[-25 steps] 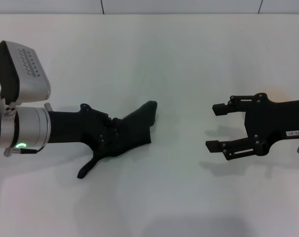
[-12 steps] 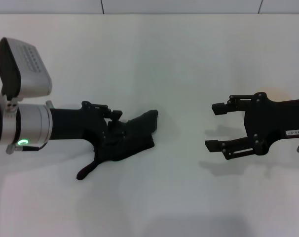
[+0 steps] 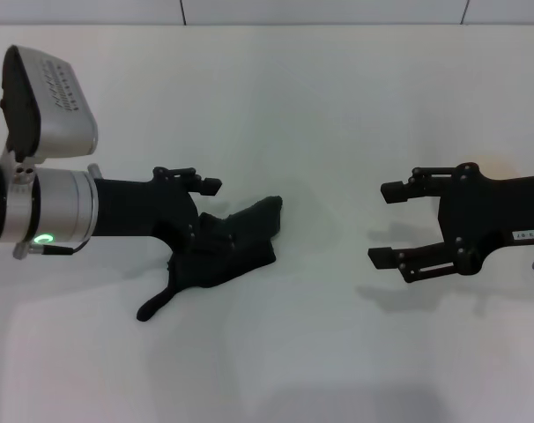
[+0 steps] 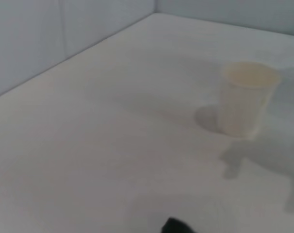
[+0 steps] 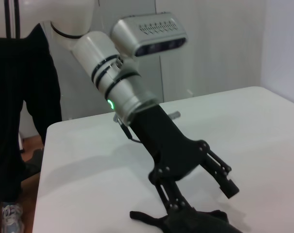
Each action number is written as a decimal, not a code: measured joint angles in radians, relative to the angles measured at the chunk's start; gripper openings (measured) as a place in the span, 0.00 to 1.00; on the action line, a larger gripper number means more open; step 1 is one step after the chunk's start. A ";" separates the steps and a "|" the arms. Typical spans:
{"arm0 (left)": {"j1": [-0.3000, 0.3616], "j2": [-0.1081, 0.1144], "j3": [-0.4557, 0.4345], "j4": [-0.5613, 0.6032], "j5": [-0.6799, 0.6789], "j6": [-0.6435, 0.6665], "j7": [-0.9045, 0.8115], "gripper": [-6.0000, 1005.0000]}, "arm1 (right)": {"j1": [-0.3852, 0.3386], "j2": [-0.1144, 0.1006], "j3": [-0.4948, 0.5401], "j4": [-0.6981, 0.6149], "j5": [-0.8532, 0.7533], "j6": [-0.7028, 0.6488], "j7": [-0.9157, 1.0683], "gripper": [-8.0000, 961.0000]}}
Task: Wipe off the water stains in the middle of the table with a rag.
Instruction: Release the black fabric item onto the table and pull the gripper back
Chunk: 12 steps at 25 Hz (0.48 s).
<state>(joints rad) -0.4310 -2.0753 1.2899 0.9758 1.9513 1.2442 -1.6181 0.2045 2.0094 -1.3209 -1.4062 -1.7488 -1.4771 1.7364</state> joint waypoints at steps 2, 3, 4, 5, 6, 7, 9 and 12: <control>0.009 0.000 -0.001 0.030 0.000 0.030 0.026 0.85 | -0.002 0.000 0.003 0.001 0.000 0.002 0.000 0.88; 0.011 0.000 -0.002 0.041 -0.001 0.043 0.037 0.87 | -0.002 0.000 0.004 0.004 0.000 0.004 0.000 0.88; 0.015 0.000 -0.005 0.057 -0.004 0.065 0.050 0.88 | -0.002 0.000 0.004 0.006 0.000 0.006 0.000 0.88; 0.018 -0.001 -0.009 0.074 -0.007 0.088 0.058 0.88 | -0.002 0.000 0.004 0.009 -0.002 0.008 0.000 0.88; 0.022 -0.001 -0.016 0.089 -0.010 0.114 0.066 0.88 | -0.003 -0.001 0.005 0.009 -0.005 0.011 0.000 0.88; 0.025 -0.001 -0.024 0.102 -0.012 0.138 0.072 0.88 | -0.003 -0.001 0.006 0.010 -0.007 0.013 0.000 0.88; 0.034 0.000 -0.051 0.123 -0.017 0.196 0.085 0.88 | -0.004 -0.002 0.008 0.013 -0.009 0.015 0.000 0.88; 0.056 0.000 -0.112 0.139 -0.035 0.299 0.114 0.88 | -0.005 -0.002 0.016 0.023 -0.011 0.017 -0.004 0.88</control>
<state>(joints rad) -0.3753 -2.0755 1.1779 1.1148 1.9161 1.5428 -1.5038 0.1991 2.0074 -1.3045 -1.3828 -1.7597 -1.4600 1.7327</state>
